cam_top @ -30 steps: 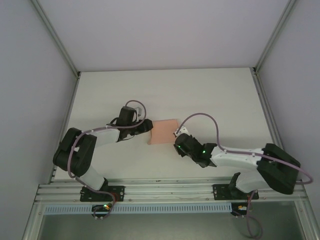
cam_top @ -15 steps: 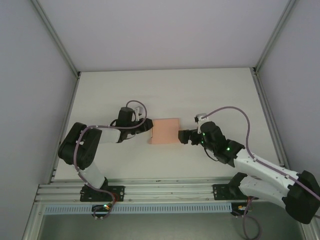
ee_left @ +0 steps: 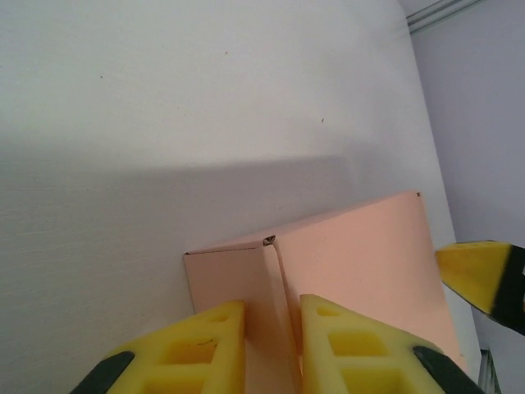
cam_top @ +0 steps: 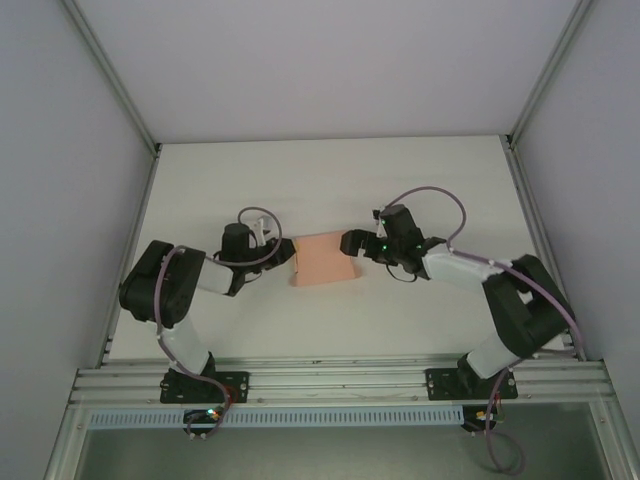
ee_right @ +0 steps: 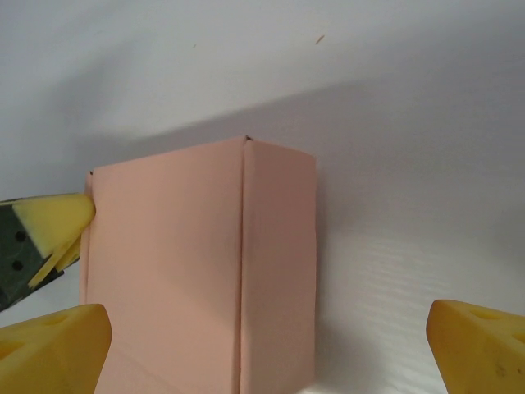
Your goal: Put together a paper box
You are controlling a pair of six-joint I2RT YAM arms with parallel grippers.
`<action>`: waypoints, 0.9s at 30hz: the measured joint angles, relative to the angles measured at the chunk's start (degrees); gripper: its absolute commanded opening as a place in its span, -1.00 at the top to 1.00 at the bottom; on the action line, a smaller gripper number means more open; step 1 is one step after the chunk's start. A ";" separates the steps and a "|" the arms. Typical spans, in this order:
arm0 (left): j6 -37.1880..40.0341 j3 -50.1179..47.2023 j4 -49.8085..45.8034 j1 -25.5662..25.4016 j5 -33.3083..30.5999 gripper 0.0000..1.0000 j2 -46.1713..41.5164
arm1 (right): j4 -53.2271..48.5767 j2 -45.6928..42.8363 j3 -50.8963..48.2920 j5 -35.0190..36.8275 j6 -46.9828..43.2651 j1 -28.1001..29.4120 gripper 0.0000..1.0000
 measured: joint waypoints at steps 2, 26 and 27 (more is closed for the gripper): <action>-0.66 -0.83 1.92 0.44 0.42 0.65 0.37 | 0.92 2.69 1.62 -2.23 0.42 -0.02 -0.99; 0.92 -1.66 -3.41 1.14 1.25 -0.92 -4.28 | 20.85 10.51 0.74 -22.82 12.59 -0.76 0.19; 2.01 -0.98 -6.32 0.87 0.66 -1.00 -6.12 | 20.70 9.03 -0.15 -22.73 12.76 -1.11 0.18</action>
